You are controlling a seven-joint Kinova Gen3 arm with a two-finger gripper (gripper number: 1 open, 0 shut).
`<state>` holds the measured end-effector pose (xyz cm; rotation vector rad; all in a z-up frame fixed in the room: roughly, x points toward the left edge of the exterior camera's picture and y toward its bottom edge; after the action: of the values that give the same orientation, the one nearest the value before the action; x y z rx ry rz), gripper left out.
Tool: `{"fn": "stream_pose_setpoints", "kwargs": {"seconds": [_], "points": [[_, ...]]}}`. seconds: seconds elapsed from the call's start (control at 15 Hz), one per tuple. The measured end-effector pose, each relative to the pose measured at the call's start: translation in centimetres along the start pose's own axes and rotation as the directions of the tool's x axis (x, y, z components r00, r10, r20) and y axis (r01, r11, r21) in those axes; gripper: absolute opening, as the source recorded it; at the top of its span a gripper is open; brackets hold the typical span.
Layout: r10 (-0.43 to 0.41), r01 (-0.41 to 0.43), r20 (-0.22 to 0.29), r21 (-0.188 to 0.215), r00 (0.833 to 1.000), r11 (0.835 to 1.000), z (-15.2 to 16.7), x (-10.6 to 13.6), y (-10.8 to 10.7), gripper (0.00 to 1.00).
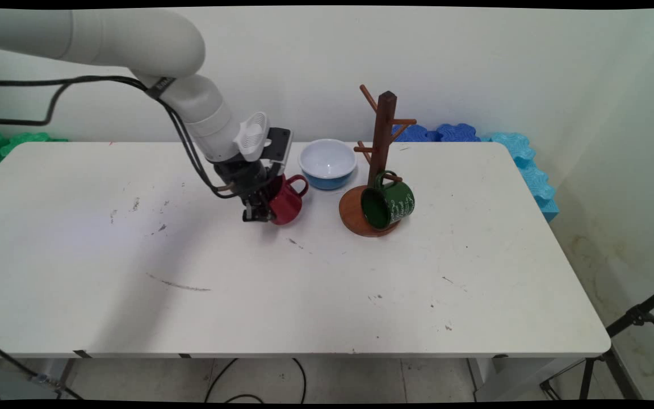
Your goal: Place the picked object on the table
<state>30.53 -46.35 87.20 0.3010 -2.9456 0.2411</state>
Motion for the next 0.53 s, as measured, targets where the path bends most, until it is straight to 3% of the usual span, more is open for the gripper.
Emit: {"fn": "stream_pose_setpoints", "kwargs": {"seconds": [0.53], "points": [[0.003, -0.003, 0.008, -0.002, 1.0, 1.0, 1.8, 1.1, -1.2, 0.0]]}}
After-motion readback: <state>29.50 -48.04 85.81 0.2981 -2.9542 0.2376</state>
